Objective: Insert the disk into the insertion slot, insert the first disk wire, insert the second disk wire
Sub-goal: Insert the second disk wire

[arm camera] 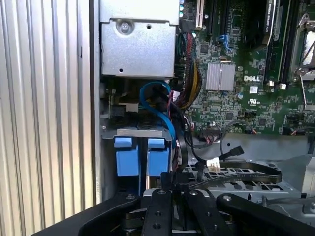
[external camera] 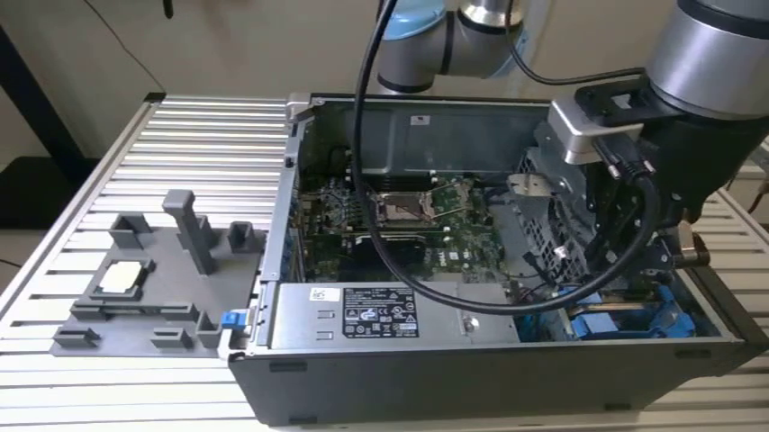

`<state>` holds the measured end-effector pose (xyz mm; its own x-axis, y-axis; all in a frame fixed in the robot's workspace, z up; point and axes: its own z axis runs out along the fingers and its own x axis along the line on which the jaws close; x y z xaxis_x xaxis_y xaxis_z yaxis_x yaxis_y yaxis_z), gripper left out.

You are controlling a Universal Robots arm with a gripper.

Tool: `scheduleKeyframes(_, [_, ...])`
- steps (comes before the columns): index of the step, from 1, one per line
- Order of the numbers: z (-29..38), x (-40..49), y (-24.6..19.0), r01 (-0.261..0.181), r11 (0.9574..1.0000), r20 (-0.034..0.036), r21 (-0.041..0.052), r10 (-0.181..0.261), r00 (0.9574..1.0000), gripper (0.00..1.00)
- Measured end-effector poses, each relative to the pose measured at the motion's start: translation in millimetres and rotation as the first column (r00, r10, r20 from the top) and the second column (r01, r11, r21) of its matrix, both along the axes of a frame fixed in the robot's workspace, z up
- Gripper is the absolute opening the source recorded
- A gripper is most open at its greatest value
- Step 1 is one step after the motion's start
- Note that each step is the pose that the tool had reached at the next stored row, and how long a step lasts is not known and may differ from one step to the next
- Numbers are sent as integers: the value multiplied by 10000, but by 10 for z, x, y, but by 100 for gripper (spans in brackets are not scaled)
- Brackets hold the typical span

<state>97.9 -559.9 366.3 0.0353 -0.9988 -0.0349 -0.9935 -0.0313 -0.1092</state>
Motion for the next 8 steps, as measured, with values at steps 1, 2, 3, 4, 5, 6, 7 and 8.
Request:
scheduleKeyframes(1, [0, 21, -6, 1, 10000, -41, 3, -1, 10000, 16])
scheduleKeyframes(2, [0, 46, -11, 1, 10000, -113, 4, -1, 9999, 16])
scheduleKeyframes(3, [0, 72, -17, 1, 10000, -193, 3, -1, 9998, 16])
scheduleKeyframes(4, [-1, 98, -22, 1, 10000, -273, 4, 0, 9996, 16])
scheduleKeyframes(5, [-1, 124, -28, 1, 10000, -361, 4, -1, 9993, 16])
scheduleKeyframes(6, [0, 152, -34, 1, 10000, -454, 3, -1, 9990, 16])
scheduleKeyframes(7, [-1, 175, -40, 1, 10000, -539, 4, -1, 9985, 16])
scheduleKeyframes(8, [0, 197, -46, 1, 10000, -627, 3, -1, 9980, 16])
